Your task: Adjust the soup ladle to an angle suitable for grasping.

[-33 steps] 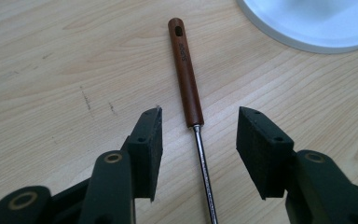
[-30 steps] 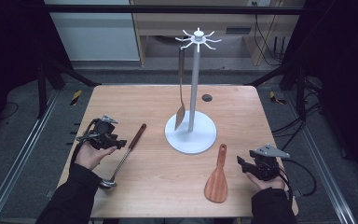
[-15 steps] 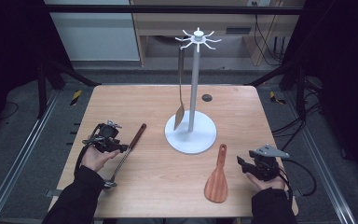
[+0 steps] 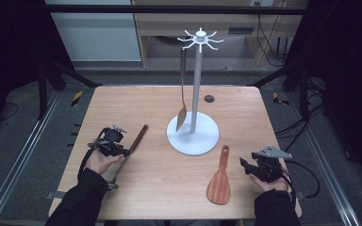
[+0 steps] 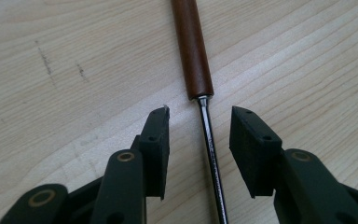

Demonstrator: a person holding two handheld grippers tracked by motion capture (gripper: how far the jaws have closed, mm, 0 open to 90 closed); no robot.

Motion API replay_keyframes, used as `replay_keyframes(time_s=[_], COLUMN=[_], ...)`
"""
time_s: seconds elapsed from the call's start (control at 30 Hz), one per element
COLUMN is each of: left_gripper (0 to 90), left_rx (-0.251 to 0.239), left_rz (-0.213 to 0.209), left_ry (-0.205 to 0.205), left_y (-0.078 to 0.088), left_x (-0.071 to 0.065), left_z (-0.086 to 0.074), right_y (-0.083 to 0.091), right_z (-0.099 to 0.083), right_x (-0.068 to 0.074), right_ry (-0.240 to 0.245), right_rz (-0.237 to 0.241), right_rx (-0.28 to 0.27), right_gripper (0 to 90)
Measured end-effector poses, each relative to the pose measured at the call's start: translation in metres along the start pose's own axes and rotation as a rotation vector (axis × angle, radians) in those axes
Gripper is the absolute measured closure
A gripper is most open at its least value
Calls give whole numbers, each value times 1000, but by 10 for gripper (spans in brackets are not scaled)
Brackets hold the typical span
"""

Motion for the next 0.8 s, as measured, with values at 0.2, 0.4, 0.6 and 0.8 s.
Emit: replay_keyframes(time_s=[0.2, 0.4, 0.6, 0.8], left_gripper=[607, 641, 693, 739], left_rx=[39, 83, 105, 115], left_rz=[-3, -4, -14, -10], left_ry=[-5, 0, 6, 9], left_y=[-9, -16, -18, -20], left_x=[-3, -4, -5, -5], left_z=[-4, -9, -11, -11], right_y=[0, 1, 1, 1], right_z=[0, 0, 0, 0], right_x=[0, 1, 1, 1], right_ry=[-2, -3, -2, -6], right_rz=[2, 13, 12, 11], right_rx=[0, 4, 7, 10], right_gripper=[484, 492, 492, 492])
Point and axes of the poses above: each handheld gripper's, and its own axes: y roughly backward along the jaws, z roughly out of its top, x roughly to its left, the point moved 6 cm from there along -y, roughly forward along the jaws, and after that the axes turned 1 degree about z, right-handed, at the moved point
